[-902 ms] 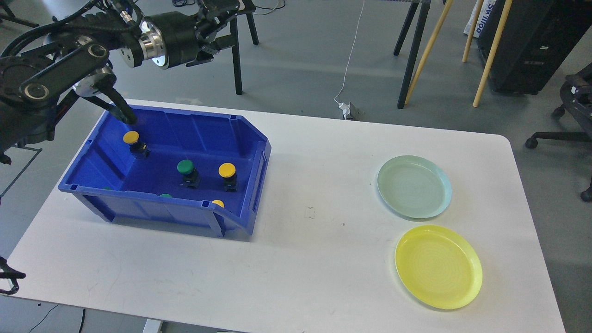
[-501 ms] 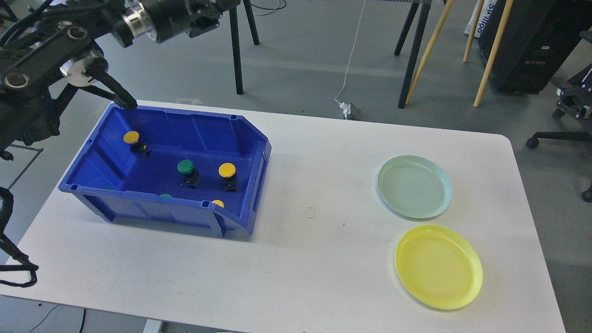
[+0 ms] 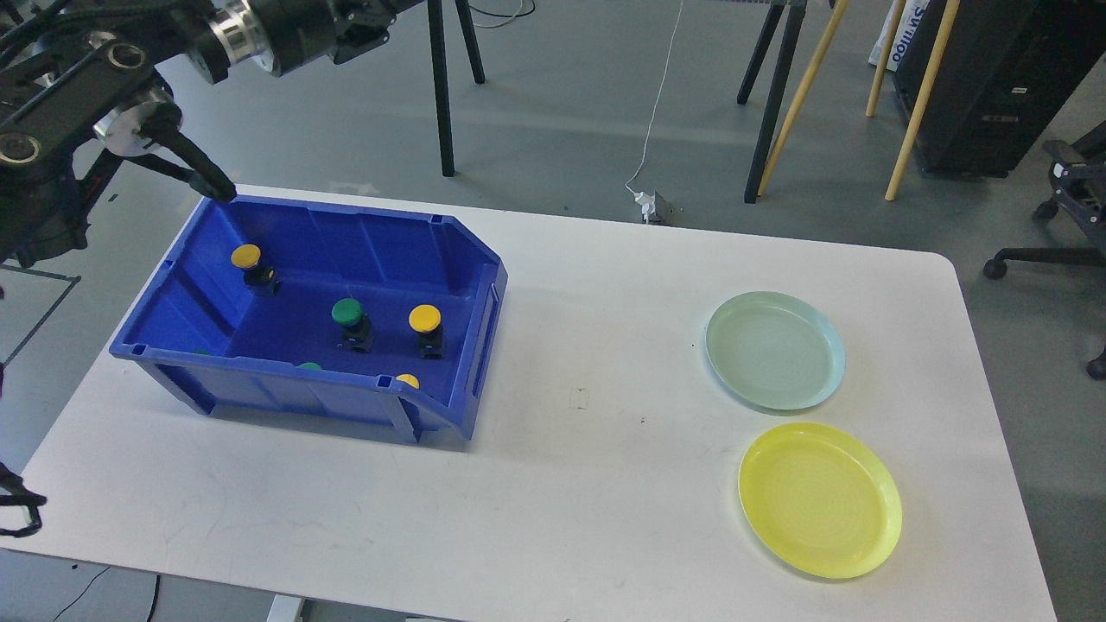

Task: Pass button and place on color plate
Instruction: 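Raise the left gripper and reposition it above the blue bin, then lower the left gripper into the bin onto a green-topped button and grasp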

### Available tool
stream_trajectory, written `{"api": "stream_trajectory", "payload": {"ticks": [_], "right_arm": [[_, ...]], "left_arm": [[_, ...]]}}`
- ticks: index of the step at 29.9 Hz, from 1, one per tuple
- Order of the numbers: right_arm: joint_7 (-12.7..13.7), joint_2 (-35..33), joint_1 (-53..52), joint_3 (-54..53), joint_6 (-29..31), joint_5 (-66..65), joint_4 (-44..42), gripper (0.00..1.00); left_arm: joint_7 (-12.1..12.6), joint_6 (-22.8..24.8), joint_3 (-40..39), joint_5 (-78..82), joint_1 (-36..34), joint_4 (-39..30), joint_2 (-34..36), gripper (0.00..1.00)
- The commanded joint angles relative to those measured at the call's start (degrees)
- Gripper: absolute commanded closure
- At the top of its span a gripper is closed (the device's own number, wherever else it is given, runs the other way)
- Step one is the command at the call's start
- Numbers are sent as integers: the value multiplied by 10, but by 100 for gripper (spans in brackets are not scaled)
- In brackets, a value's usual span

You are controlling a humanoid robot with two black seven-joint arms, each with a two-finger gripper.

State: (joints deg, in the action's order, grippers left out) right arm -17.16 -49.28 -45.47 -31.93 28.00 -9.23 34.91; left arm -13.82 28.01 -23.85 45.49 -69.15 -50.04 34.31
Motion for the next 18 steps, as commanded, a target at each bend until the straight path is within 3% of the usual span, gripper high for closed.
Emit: {"api": "stream_trajectory", "payload": {"ticks": [1, 3, 5, 8, 10, 12, 16, 18], "right_arm": [[-2, -26, 18, -1, 0, -1, 10, 2], [-2, -34, 23, -1, 0, -1, 8, 2], [-4, -36, 24, 0, 0, -1, 7, 2], [-4, -36, 27, -2, 0, 1, 10, 2], [-4, -35, 27, -8, 0, 2, 10, 2], [-4, -34, 25, -10, 0, 2, 10, 2], [-5, -33, 14, -13, 0, 1, 11, 2], [-5, -32, 6, -18, 0, 1, 11, 2]], "left_arm": [[-6, 0, 14, 86, 10, -46, 53, 13], [-16, 0, 10, 94, 13, -54, 78, 13], [-46, 0, 14, 94, 13, -53, 95, 12], [-81, 0, 17, 93, 18, -38, 90, 4], [-89, 0, 17, 94, 46, -43, 90, 1], [-76, 0, 21, 105, 75, -52, 90, 1], [-5, 0, 49, 215, 82, -91, 104, 1], [4, 0, 50, 312, 86, -106, 110, 1]]}}
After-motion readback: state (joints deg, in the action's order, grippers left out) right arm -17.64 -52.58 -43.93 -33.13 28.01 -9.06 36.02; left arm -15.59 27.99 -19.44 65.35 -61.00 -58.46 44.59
